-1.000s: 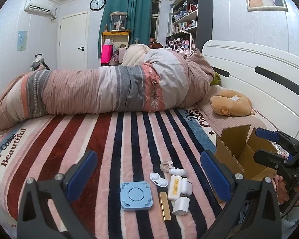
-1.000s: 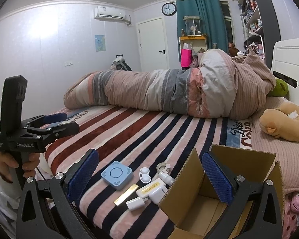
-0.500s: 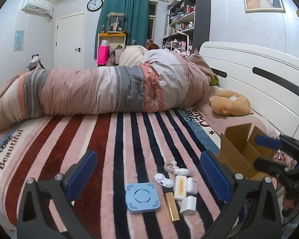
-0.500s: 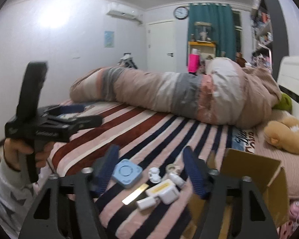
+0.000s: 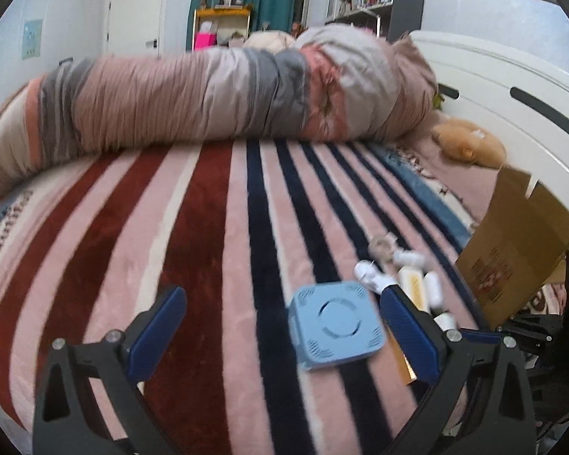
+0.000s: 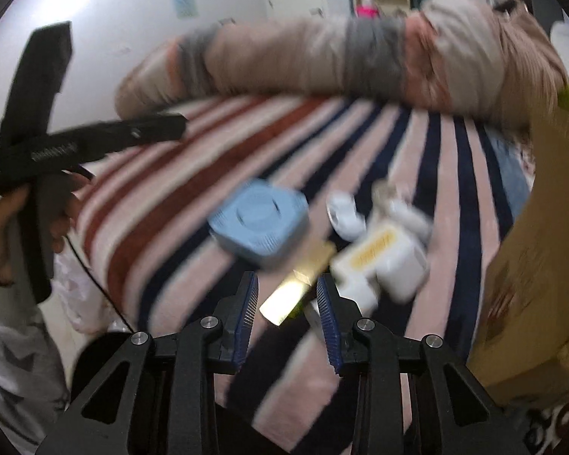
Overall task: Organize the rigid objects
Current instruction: 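Grasp the gold strip with the right tool and lift it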
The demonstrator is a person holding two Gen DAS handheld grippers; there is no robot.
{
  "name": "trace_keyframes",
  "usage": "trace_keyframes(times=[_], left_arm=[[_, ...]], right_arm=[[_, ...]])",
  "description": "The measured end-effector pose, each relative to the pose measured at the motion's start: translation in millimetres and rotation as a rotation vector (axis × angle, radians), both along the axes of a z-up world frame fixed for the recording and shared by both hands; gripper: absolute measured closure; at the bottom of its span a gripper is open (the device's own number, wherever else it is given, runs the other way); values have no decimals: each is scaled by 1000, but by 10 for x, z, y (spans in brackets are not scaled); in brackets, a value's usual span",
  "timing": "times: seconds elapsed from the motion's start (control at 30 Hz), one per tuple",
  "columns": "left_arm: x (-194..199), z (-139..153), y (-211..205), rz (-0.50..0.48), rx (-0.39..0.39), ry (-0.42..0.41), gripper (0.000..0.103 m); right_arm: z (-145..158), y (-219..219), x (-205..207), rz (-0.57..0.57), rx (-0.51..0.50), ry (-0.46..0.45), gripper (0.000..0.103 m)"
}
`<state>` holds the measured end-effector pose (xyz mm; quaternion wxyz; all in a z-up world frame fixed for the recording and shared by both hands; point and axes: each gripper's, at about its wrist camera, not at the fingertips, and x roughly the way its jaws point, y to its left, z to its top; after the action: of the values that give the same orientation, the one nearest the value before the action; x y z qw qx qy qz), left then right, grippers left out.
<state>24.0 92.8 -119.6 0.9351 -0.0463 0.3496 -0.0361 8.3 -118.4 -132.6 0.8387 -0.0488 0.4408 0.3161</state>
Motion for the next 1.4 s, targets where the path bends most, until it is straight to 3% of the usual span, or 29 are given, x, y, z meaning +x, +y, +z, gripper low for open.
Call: trace_keyframes(times=[0.2, 0.33, 0.47, 0.63, 0.77, 0.87, 1.07, 1.2, 1.4], left_arm=[[50, -285, 18, -4, -9, 9, 1], [33, -277, -23, -14, 38, -9, 1], [7, -250, -18, -21, 34, -17, 1], [-20, -240, -3, -22, 35, -15, 1], [-73, -243, 10, -31, 27, -15, 1], [-98, -244, 18, -32, 26, -13, 1], [-140, -254, 96, -39, -2, -9, 1], [-153, -252, 98, -35, -3, -4, 1], [-171, -281, 110, -36, -2, 11, 1]], right_arm=[[-18, 23, 22, -8, 12, -22, 74], [-42, 225, -12, 39, 10, 11, 74], [-249, 362, 71, -18, -68, 91, 74], [-342, 374, 122, -66, -89, 107, 80], [-346, 473, 122, -70, -121, 56, 80], [-310, 549, 76, -69, -170, -22, 86], [-304, 641, 244, -57, -176, -1, 84], [-348, 855, 349, -72, -293, -102, 87], [-202, 681, 303, -92, -250, -127, 89]])
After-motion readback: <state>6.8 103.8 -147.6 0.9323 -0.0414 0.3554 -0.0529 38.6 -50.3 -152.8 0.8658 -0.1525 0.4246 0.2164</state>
